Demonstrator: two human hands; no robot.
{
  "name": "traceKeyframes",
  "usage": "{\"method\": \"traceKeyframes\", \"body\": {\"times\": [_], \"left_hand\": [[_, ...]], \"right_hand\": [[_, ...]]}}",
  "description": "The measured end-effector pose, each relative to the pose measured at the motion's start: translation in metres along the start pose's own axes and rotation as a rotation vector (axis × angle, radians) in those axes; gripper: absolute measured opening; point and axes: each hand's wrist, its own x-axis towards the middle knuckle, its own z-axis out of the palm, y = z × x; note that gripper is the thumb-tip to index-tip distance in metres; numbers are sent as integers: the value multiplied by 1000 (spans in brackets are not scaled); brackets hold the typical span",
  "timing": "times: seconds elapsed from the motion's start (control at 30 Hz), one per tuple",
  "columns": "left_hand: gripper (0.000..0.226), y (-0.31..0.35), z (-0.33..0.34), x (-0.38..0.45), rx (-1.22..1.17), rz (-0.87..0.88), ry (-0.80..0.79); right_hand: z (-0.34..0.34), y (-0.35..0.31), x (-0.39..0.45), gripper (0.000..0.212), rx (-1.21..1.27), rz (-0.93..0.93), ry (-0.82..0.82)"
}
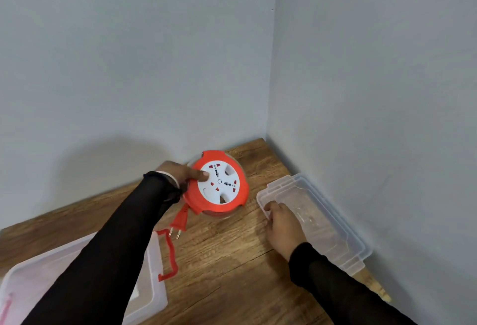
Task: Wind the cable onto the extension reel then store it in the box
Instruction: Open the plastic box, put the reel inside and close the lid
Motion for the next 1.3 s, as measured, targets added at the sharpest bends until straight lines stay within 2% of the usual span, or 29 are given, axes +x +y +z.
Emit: {"method": "traceKeyframes", "body": {"times": [0.07,0.13,0.2,0.27,0.3,0.37,0.43,0.5,0.6,0.67,0.87,1.03,1.17,1.3], "left_hand": [[27,5,-17,-14,-18,50,53],[26,7,-34,-29,-73,100,72],[20,9,-57,-46,-129,166,92],[19,9,-87,-65,-126,221,84],[22,9,-101,-73,-119,237,71],[35,0,-132,-93,-133,247,52],[44,-17,-160,-109,-153,239,49],[41,-37,-183,-117,-191,220,48],[40,-69,-205,-119,-191,189,84],[44,-90,-217,-120,-77,161,124],[46,-131,-234,-117,304,47,89],[42,-135,-237,-117,537,-42,28],[36,-122,-234,-117,654,-54,32],[37,-105,-222,-120,908,37,81]], "right_hand": [[-10,-16,6,13,180,-47,92],[-25,-44,13,12,545,-42,125],[-37,-83,15,36,908,-62,8],[-40,-119,16,64,1072,-166,-126],[-41,-134,16,70,1087,-222,-183],[-36,-166,12,80,1056,-314,-296],[-24,-195,5,82,1008,-365,-321],[-10,-216,-4,76,909,-381,-303],[13,-230,-21,78,771,-392,-371],[26,-236,-34,74,691,-406,-425],[46,-243,-55,70,376,-383,-509],[52,-256,-53,72,92,-300,-687],[66,-268,-55,58,-158,-265,-603],[69,-270,-63,20,-311,-374,-337]]}}
